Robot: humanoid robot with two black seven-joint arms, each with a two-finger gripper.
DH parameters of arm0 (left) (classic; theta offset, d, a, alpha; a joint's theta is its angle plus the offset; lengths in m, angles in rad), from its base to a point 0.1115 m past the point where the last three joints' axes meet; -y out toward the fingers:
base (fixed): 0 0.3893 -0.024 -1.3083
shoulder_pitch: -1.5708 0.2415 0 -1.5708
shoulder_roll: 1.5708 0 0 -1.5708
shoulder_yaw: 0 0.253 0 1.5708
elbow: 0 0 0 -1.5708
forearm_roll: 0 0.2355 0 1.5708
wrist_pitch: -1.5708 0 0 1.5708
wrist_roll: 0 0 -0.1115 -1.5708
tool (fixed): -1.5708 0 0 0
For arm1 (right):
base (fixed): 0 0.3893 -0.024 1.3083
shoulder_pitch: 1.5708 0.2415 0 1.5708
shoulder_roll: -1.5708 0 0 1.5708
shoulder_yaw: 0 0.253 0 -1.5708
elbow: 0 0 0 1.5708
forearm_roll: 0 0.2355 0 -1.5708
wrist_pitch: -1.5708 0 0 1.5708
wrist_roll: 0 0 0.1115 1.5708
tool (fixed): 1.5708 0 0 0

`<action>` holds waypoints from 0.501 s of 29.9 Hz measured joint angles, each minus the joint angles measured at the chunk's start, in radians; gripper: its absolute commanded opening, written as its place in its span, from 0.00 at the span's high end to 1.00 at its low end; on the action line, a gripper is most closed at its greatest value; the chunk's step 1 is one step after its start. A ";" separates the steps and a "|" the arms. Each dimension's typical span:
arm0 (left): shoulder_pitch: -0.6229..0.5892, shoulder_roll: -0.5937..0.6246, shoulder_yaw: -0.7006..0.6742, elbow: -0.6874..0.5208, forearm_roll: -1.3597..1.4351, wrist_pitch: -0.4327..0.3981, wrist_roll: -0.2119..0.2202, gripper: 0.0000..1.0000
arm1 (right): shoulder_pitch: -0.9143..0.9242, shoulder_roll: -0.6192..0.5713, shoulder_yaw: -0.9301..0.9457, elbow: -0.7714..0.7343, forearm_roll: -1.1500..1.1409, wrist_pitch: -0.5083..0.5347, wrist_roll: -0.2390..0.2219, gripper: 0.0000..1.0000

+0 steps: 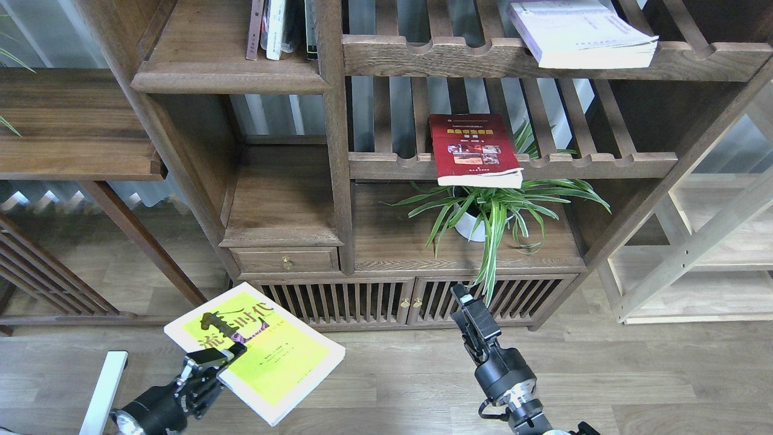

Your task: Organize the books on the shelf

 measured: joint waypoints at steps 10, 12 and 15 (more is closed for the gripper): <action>0.003 0.063 0.011 0.053 0.097 0.000 0.007 0.98 | -0.001 0.000 -0.027 -0.003 -0.006 0.000 -0.003 0.01; -0.001 0.060 0.009 0.084 0.140 0.000 0.007 0.98 | 0.000 0.000 -0.035 -0.003 -0.007 0.000 -0.003 0.01; -0.006 0.054 -0.006 0.113 0.177 0.000 0.007 0.99 | -0.001 0.000 -0.038 -0.004 -0.007 0.000 -0.003 0.01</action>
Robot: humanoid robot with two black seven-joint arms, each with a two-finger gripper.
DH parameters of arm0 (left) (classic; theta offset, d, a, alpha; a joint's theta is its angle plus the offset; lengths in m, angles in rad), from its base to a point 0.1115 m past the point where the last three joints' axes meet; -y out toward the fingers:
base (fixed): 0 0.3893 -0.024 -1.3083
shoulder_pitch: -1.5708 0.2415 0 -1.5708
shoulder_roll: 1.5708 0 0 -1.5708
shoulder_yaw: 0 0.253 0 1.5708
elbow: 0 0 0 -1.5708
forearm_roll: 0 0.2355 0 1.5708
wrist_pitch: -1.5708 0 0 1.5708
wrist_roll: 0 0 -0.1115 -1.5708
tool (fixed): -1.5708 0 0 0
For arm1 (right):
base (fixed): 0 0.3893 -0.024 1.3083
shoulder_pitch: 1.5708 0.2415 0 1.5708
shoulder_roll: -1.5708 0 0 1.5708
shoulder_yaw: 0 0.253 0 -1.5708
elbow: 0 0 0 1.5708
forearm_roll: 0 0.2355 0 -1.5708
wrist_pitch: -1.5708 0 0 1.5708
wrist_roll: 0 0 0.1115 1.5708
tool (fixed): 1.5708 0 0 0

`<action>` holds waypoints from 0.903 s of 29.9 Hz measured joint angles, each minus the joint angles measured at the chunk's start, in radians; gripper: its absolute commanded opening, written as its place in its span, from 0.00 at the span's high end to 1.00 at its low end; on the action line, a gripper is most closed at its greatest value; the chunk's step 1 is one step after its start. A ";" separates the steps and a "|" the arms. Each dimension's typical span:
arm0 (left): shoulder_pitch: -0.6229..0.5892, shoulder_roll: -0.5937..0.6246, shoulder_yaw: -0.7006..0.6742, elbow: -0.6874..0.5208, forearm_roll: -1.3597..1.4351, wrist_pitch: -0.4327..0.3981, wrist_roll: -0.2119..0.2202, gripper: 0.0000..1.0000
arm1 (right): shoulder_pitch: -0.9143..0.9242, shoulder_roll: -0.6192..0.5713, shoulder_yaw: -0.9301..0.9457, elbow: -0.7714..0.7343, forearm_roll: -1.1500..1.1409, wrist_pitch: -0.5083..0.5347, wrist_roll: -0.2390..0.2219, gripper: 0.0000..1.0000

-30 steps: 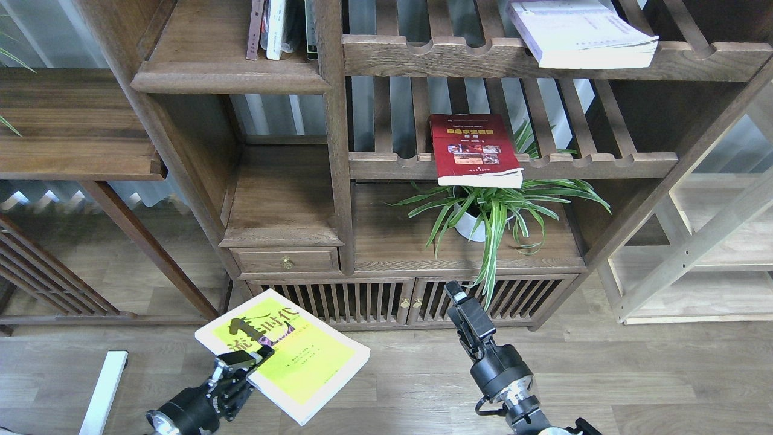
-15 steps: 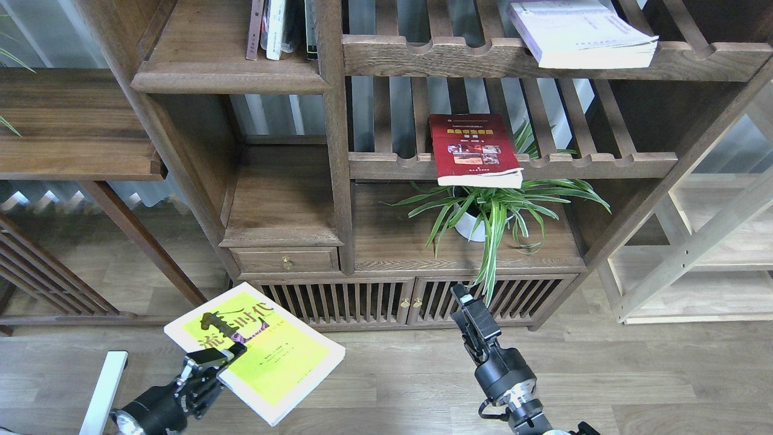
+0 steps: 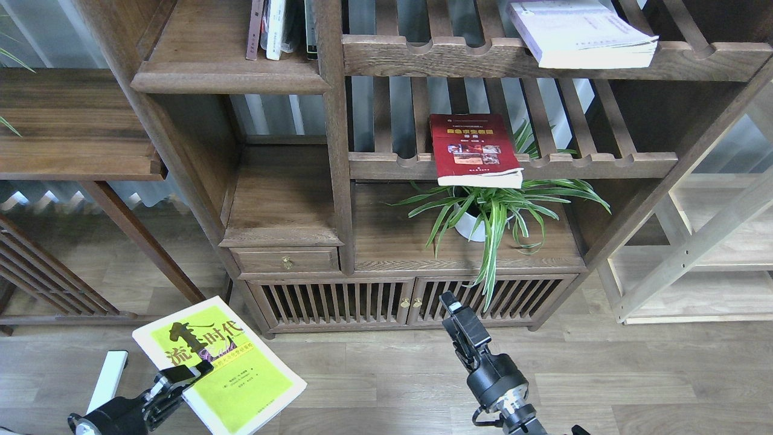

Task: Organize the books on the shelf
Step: 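Carry the yellow book with the left gripper up beside the shelf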

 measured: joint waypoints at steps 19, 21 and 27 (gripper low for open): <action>0.194 -0.242 -0.702 -0.060 0.410 0.000 0.053 1.00 | -0.009 0.000 0.011 -0.006 0.000 0.000 0.005 0.01; 0.212 -0.258 -0.754 -0.066 0.439 0.000 0.052 1.00 | -0.008 0.000 0.012 -0.012 0.000 0.000 0.006 0.01; 0.220 -0.326 -0.796 -0.057 0.497 0.000 0.052 1.00 | -0.003 0.000 0.009 -0.023 0.002 0.000 0.006 0.01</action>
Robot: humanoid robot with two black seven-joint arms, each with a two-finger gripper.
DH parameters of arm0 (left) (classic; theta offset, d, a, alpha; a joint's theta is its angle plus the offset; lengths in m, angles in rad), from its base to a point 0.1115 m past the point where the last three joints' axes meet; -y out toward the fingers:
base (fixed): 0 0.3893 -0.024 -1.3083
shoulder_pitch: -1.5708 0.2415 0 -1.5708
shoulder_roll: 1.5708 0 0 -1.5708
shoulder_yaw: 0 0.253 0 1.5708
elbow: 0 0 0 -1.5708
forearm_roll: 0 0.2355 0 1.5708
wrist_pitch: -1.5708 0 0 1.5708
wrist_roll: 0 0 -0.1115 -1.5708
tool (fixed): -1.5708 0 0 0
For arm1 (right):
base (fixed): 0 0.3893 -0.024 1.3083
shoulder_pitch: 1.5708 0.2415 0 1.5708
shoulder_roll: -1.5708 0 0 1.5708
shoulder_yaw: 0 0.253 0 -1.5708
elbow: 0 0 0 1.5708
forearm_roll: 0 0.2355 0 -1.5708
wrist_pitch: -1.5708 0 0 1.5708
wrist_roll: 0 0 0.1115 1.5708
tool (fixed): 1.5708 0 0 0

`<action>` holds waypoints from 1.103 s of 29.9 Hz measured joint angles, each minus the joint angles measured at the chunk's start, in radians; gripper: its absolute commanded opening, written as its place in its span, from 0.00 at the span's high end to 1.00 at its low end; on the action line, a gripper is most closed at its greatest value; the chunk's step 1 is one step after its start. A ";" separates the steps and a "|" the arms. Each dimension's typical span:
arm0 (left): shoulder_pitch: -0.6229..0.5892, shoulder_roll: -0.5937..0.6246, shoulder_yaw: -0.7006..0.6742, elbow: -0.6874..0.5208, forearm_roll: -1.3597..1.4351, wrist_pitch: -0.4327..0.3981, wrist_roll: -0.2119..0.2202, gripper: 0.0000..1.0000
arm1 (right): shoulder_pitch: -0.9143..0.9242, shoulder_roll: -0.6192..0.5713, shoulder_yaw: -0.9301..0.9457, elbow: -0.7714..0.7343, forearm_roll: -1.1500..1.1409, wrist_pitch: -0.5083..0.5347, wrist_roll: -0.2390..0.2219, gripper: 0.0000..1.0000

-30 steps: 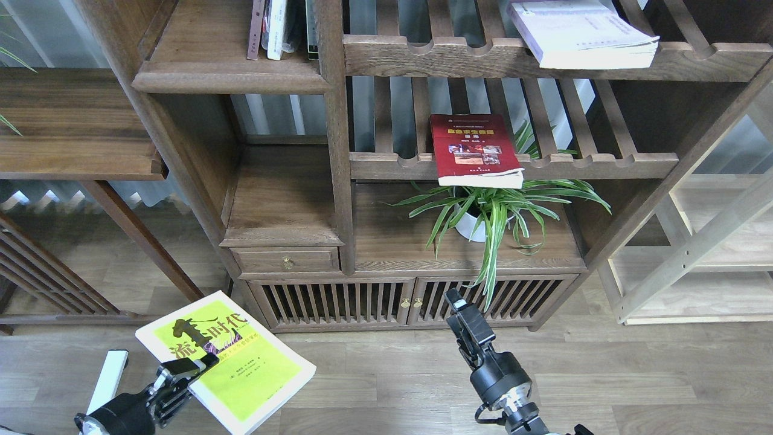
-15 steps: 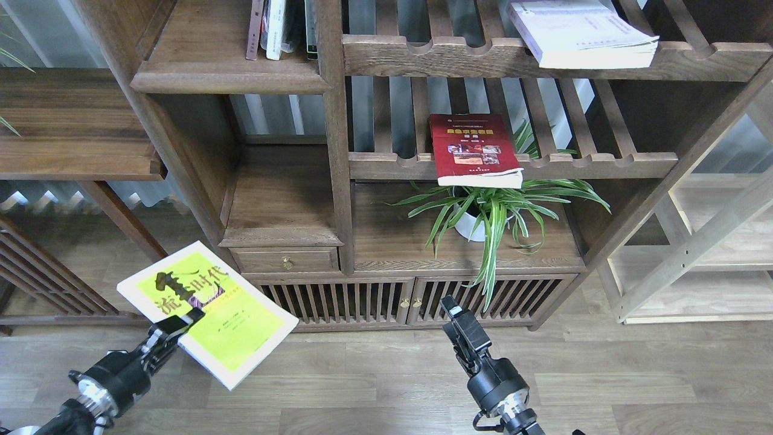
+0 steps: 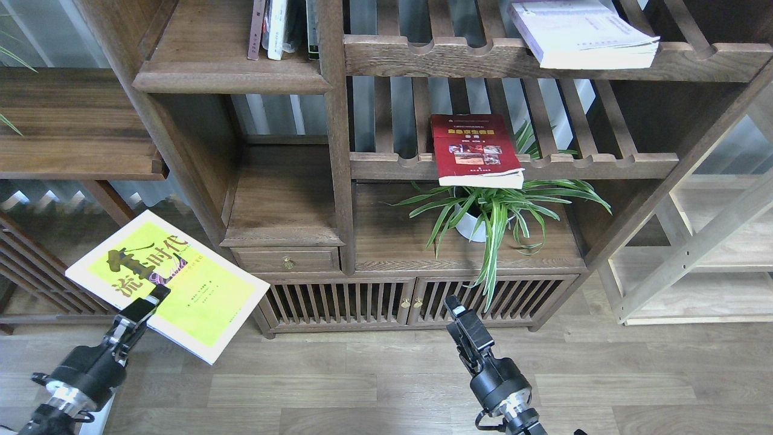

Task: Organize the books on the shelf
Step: 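Carry the yellow book with the left gripper up beside the shelf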

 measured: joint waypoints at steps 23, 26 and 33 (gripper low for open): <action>0.100 -0.061 -0.007 -0.035 -0.111 0.000 0.082 1.00 | 0.004 0.000 0.006 -0.005 0.004 0.000 0.004 0.01; 0.132 -0.062 -0.012 -0.066 -0.110 0.000 0.076 1.00 | 0.004 0.000 0.006 -0.005 0.004 0.000 0.004 0.01; 0.146 -0.065 -0.098 -0.073 -0.039 0.000 0.097 1.00 | 0.011 0.000 0.005 -0.014 0.004 0.000 0.004 0.01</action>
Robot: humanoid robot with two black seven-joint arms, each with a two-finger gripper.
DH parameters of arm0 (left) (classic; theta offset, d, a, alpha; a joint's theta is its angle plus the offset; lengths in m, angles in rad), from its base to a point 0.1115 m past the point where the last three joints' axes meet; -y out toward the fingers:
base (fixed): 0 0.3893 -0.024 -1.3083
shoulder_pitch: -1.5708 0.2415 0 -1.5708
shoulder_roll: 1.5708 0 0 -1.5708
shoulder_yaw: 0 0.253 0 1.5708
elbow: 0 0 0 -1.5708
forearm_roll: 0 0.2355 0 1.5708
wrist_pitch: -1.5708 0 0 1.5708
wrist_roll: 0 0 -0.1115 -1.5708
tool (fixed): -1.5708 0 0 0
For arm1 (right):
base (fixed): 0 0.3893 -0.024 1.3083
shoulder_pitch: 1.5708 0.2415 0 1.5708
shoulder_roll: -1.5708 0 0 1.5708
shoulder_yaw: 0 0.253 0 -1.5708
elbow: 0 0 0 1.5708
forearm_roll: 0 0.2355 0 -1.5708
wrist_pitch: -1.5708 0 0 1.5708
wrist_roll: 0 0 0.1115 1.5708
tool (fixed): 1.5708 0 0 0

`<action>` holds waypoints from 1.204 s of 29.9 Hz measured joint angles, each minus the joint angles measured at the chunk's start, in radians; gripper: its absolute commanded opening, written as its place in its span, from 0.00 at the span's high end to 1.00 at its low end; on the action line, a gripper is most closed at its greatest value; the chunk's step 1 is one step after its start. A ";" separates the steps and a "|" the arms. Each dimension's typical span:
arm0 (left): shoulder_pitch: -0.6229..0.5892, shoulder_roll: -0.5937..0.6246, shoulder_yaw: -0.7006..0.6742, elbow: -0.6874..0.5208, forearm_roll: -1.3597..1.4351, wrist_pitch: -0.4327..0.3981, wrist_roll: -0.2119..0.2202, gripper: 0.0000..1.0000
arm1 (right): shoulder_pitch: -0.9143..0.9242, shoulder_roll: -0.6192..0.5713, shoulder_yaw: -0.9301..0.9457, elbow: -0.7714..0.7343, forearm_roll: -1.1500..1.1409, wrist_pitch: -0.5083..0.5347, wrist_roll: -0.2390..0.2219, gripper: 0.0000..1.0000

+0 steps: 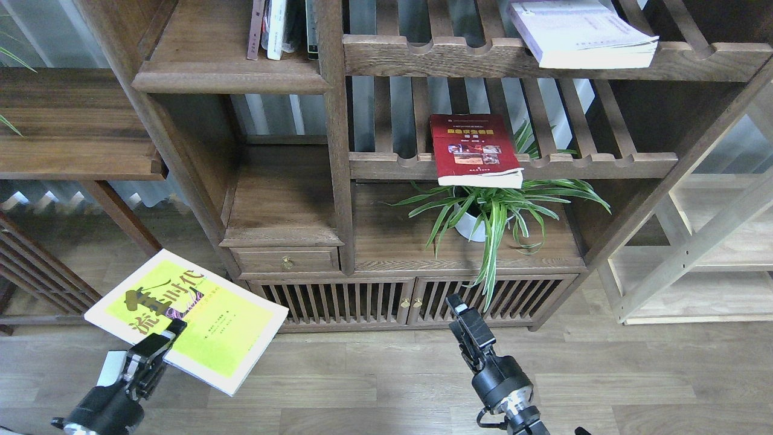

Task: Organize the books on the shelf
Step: 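Carry the yellow book with the left gripper up beside the shelf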

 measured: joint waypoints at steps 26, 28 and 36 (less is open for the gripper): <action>0.014 0.060 -0.449 -0.178 0.386 0.000 0.208 1.00 | 0.017 0.000 -0.005 -0.025 0.000 0.000 0.000 0.01; 0.014 0.060 -0.482 -0.203 0.397 0.000 0.212 1.00 | 0.019 0.000 -0.005 -0.026 0.000 0.000 0.000 0.01; 0.010 0.061 -0.546 -0.284 0.407 0.000 0.218 1.00 | 0.028 0.000 -0.005 -0.026 0.000 0.000 0.000 0.01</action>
